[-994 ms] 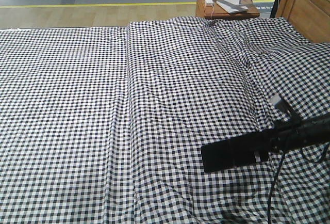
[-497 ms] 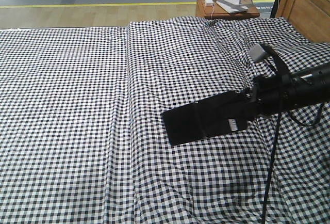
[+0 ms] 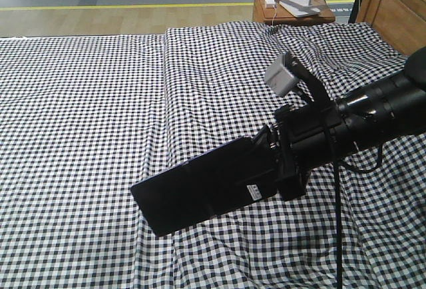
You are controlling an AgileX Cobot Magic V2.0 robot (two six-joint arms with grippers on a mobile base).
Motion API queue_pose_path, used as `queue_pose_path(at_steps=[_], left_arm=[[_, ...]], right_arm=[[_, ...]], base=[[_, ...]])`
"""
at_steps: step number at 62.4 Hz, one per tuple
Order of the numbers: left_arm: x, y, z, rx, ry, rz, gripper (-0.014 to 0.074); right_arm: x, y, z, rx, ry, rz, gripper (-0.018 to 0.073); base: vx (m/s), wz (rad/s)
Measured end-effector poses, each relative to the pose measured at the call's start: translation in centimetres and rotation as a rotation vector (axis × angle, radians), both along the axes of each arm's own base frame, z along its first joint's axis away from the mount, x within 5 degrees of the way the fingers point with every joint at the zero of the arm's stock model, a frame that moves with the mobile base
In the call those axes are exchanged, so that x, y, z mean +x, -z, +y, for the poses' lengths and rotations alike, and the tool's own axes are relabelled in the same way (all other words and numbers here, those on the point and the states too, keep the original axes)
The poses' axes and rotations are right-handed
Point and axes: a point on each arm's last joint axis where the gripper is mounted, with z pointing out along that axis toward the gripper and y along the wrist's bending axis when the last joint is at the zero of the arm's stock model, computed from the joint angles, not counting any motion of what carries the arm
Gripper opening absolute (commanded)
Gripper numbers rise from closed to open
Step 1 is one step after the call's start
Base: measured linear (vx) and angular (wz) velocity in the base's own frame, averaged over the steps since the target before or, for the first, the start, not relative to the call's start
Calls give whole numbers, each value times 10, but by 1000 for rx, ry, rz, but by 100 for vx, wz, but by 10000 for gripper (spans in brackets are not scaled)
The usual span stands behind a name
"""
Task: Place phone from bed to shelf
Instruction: 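Lift the phone off the bed with the right gripper, then hold the phone in the right gripper while the base turns away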
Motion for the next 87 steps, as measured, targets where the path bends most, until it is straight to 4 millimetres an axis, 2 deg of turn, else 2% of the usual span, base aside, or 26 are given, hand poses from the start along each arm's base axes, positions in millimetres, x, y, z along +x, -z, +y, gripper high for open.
queue_pose_path(at_steps=[87], left_arm=[[0,0,0,0,0,0,1]], right_arm=[[-1,1,0,-10,0,6,-2]], base=[[-1,2]])
